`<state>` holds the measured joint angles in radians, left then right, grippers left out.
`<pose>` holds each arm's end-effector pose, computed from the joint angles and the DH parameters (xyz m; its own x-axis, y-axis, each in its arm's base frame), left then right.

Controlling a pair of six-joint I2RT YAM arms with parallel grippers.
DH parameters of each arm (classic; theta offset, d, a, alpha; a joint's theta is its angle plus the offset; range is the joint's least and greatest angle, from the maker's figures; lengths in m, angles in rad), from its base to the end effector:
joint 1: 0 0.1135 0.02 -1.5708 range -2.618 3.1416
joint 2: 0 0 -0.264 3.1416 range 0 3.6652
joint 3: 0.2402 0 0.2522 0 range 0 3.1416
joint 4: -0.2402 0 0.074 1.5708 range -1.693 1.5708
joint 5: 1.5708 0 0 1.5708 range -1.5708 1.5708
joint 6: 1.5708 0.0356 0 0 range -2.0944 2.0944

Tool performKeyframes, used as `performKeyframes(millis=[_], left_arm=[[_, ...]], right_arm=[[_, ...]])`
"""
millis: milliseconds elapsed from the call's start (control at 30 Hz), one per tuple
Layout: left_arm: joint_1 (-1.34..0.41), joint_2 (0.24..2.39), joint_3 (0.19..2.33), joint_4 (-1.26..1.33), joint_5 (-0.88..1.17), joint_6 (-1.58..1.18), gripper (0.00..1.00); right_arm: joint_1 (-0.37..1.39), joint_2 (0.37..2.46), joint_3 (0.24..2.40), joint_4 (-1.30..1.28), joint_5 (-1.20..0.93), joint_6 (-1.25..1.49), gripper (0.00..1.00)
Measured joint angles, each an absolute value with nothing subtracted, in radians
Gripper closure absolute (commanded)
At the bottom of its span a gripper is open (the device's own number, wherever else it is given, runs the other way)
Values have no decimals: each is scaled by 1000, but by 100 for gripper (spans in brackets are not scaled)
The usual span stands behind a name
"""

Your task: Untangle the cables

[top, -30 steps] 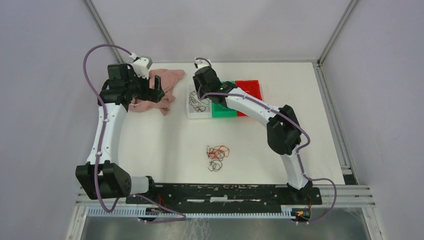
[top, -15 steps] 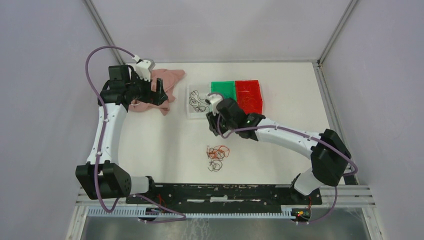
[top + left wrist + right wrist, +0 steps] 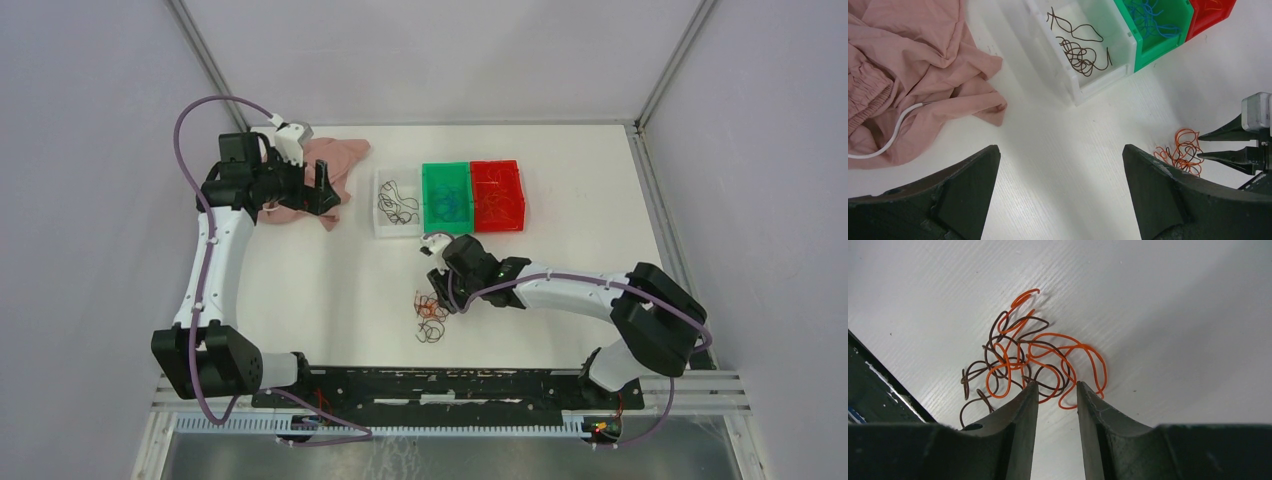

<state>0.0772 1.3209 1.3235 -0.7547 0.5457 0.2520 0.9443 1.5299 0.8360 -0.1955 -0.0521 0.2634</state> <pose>0.2764 0.0028 0.3586 -0.5818 0.1688 -0.7956 0.4720 0.8667 -0.1613 0.1773 0.2481 0.1817 -0.6553 -0.4619 -0.5976 -0.6811 0.7035 0.2030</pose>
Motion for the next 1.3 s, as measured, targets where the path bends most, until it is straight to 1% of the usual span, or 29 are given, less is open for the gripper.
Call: performKeyframes(millis=[67,233,267,333,600,667,700,733,767,800,833,900,1000,1167,1233,1300], left_arm=[[77,1321,1319,-756,553,252,1],[77,1321,1315,-765,558,252,1],[77,1321,1315,-767,559,252,1],[77,1321,1315,-770,561,252,1],[76,1321,1315,-772,587,252,0],[72,1322,1315,-772,596,252,0],[69,1323,1315,-772,602,252,0],[67,1324,1315,-772,605,252,1],[64,1326,1315,-773,607,252,1],[60,1329,1315,-774,610,252,0],[58,1332,1315,-775,612,252,1],[55,1333,1315,-777,613,252,0],[52,1333,1315,-778,620,252,0],[42,1333,1314,-781,632,252,0],[37,1333,1314,-785,632,253,0],[36,1333,1314,-788,632,255,0]], right_arm=[[944,1536,836,-174,-44,260,69],[944,1574,838,-154,-20,258,93],[944,1575,838,-153,-16,258,96],[944,1575,840,-146,-9,261,100],[940,1520,874,-154,7,276,100],[938,1491,885,-153,9,284,92],[937,1478,888,-152,9,288,82],[935,1465,891,-152,9,291,70],[934,1455,894,-152,9,293,62],[934,1449,896,-151,9,291,55],[934,1448,896,-151,3,296,50],[934,1451,895,-153,-14,298,45],[934,1462,895,-153,-56,294,44],[934,1551,895,-147,-122,291,53],[935,1601,895,-148,-133,291,62],[935,1644,895,-150,-130,290,76]])
